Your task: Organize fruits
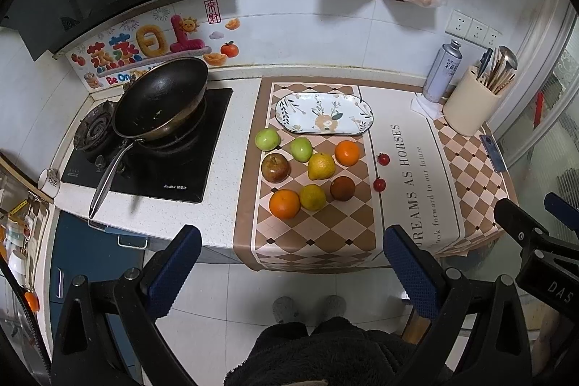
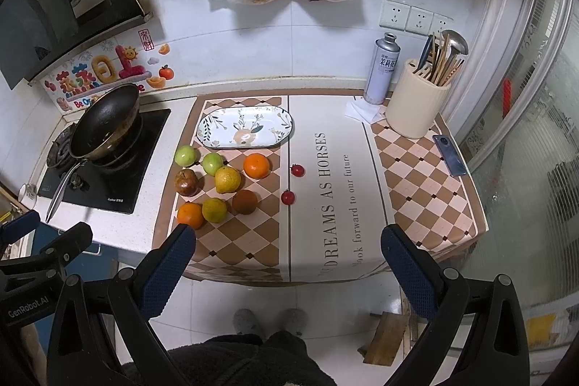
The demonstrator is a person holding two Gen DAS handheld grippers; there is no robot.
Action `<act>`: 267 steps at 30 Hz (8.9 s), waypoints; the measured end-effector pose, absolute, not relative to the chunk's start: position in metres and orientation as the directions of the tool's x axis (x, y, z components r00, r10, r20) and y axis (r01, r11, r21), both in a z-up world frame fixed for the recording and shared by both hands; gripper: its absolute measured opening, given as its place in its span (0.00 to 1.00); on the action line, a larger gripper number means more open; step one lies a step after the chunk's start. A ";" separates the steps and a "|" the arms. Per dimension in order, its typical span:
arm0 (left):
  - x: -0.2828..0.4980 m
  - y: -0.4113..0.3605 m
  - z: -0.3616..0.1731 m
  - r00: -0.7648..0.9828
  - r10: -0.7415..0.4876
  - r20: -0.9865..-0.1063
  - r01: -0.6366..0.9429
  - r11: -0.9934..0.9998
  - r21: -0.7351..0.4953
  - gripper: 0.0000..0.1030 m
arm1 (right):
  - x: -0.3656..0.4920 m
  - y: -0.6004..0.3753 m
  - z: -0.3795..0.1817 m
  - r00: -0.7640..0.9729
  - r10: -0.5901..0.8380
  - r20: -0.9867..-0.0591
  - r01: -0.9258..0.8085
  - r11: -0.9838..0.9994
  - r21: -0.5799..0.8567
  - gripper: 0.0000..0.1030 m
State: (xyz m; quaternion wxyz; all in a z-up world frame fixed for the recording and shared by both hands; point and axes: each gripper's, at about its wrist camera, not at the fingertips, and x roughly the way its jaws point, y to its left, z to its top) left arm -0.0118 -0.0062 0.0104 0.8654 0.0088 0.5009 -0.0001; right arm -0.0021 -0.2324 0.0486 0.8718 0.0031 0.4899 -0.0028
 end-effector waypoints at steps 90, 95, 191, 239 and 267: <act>0.269 0.047 -0.344 -0.110 -0.114 -0.987 -0.124 0.987 -0.101 0.60 | 0.287 -0.135 -0.340 -0.057 0.333 -0.941 -0.010 0.943 0.334 0.64; 0.264 0.037 -0.345 -0.088 -0.085 -0.992 -0.098 0.992 -0.076 0.60 | 0.289 -0.128 -0.341 -0.037 0.326 -0.945 -0.018 0.945 0.326 0.64; 0.254 -0.008 -0.115 0.486 -0.013 -0.874 0.026 1.000 0.000 0.86 | 0.248 -0.179 -0.100 0.449 0.060 -0.892 -0.010 0.998 0.062 0.90; 0.324 -0.040 -0.351 -0.034 -0.106 -0.994 -0.010 0.994 -0.106 0.51 | 0.310 -0.197 -0.329 0.120 0.320 -0.940 0.091 0.939 0.331 0.82; 0.357 -0.003 -0.257 0.130 -0.145 -0.981 -0.009 0.989 -0.147 0.51 | 0.350 -0.217 -0.277 0.235 0.426 -0.873 0.121 0.879 0.461 0.62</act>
